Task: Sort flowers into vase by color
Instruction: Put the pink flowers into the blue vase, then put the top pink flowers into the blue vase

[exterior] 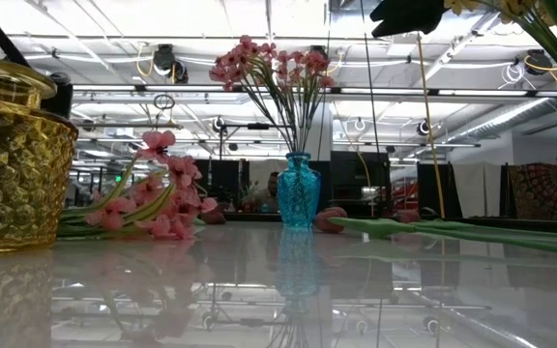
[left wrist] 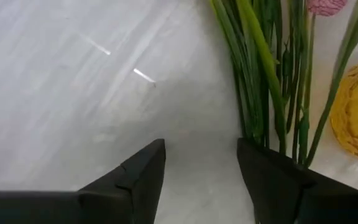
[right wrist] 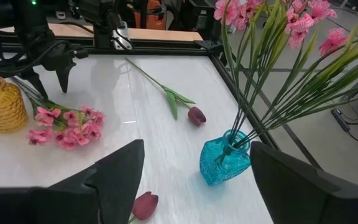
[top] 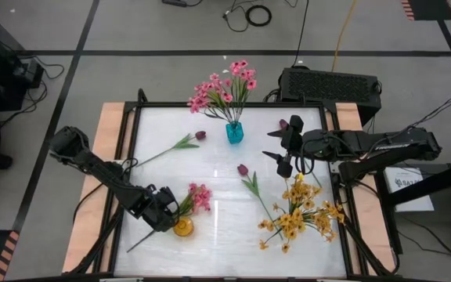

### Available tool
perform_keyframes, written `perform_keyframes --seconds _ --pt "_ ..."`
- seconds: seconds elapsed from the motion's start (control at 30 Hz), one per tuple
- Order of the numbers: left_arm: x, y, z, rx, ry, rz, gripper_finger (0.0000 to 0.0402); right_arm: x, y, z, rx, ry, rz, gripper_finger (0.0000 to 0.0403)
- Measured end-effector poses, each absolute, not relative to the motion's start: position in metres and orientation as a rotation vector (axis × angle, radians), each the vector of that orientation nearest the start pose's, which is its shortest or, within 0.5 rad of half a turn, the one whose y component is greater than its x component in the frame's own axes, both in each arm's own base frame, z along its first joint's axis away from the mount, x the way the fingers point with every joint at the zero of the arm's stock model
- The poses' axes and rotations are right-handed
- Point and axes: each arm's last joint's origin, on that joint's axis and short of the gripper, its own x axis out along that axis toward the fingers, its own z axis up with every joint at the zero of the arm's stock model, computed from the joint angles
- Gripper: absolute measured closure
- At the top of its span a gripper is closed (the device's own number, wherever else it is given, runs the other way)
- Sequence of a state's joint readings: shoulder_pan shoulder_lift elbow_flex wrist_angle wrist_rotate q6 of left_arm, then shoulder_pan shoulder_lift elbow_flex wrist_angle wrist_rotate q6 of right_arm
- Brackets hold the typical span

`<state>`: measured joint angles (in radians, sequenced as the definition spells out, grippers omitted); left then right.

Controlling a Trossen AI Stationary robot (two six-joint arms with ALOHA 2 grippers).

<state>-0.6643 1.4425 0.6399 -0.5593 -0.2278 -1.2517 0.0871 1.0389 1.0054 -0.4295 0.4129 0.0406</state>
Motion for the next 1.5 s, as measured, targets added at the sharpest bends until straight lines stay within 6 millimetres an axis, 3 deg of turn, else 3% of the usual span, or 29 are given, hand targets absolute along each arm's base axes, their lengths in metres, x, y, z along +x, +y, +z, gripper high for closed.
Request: perform_keyframes --seconds 0.3,0.63,0.87,1.23,1.37,1.5 --pt "0.167 -0.125 0.141 -0.491 1.234 0.507 0.0207 0.218 0.007 0.341 -0.075 0.443 -0.329 0.0118" --pt "0.160 -0.143 0.164 -0.575 1.172 0.312 0.0231 0.218 0.007 0.341 -0.072 0.443 -0.330 0.0118" --pt "0.164 -0.154 0.151 -0.547 1.155 0.309 0.0227 0.217 0.007 0.341 -0.072 0.444 -0.330 0.0118" --pt "0.168 -0.158 0.132 -0.479 1.191 0.365 0.0177 0.217 0.007 0.341 -0.072 0.444 -0.330 0.0118" --pt "0.166 -0.157 0.131 -0.459 1.202 0.384 0.0190 0.217 0.007 0.341 -0.072 0.444 -0.330 0.0118" --pt "0.163 -0.154 0.130 -0.429 1.224 0.411 0.0234 0.217 0.007 0.341 -0.072 0.444 -0.330 0.0118"
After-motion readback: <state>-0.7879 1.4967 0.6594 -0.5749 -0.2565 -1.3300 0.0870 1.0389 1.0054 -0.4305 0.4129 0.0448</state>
